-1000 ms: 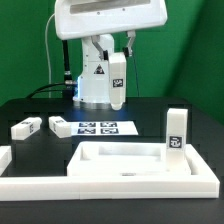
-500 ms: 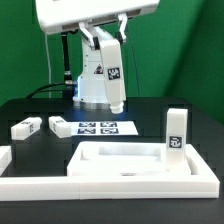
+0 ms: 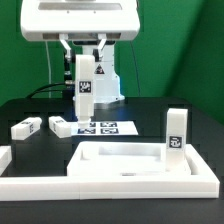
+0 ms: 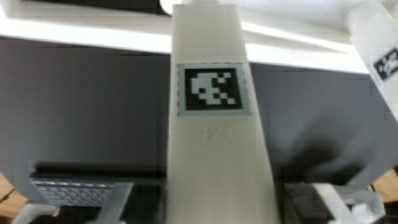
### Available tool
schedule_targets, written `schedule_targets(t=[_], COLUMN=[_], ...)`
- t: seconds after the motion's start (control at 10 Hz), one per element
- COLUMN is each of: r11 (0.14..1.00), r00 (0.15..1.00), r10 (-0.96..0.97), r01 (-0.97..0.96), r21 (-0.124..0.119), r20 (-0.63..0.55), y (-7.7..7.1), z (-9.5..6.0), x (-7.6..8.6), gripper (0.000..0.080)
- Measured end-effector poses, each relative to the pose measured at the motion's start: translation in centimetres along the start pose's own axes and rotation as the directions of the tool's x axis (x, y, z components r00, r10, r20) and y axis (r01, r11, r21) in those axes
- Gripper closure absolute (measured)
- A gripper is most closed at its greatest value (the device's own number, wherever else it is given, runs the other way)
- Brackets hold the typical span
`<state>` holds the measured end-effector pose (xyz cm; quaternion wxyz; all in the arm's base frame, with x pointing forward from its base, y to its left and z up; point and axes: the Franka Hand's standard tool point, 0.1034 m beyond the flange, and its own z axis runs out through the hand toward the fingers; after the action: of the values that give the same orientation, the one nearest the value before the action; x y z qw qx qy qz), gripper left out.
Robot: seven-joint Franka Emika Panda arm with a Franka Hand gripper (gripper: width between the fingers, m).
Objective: Assemble desk
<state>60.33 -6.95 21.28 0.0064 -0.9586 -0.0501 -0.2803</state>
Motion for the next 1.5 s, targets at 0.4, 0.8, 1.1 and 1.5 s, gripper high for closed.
schedule_targets(t=[0.4, 0.8, 1.1, 1.5], r11=[0.999, 0.995, 0.997, 0.999], r00=[0.999, 0.994, 0.995, 0.993], r10=[0.02, 0.062, 0.029, 0.031], r01=[-0.021, -0.069, -0.035, -0.035], r21=[0.029, 0.071, 0.064, 0.031], r20=[0.041, 0.089, 0.101, 0.115], y=[0.3, -0.9, 1.1, 2.0], z=[1.9, 2.2, 3.2, 6.0], x=[0.0, 0.1, -0.9, -1.8], gripper=[0.0509, 0.0509, 0.0509, 0.0509])
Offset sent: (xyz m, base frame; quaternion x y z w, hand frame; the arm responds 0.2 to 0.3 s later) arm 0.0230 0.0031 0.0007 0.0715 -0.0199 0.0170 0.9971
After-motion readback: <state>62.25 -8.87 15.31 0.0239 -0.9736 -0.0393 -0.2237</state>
